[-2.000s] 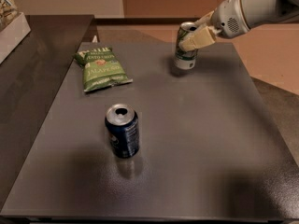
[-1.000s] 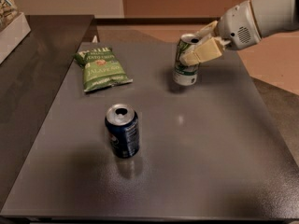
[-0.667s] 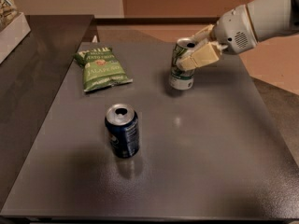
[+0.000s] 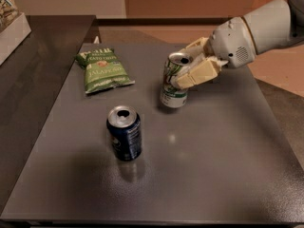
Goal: Move 7up can near pepsi can
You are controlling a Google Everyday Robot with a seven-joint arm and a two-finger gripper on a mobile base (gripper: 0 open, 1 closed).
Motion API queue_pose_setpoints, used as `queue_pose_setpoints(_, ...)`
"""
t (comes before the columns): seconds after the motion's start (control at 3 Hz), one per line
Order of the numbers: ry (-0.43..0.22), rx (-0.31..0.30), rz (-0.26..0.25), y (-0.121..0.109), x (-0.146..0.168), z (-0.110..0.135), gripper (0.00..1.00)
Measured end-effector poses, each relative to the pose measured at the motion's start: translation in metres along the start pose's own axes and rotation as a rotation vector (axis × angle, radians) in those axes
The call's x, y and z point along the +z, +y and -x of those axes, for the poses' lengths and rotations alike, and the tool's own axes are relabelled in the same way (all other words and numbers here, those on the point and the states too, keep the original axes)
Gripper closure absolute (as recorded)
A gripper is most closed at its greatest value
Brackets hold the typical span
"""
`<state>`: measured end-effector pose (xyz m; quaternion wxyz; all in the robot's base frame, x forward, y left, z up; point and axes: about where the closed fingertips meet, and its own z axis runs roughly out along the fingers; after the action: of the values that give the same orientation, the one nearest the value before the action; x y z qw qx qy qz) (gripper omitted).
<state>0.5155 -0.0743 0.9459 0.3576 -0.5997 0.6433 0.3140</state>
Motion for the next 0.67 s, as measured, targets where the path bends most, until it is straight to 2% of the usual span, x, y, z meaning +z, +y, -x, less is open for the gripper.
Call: queue_pose_setpoints(0.67,0.028,-0.081,0.136,0.051,0.019,-0.004,1.00)
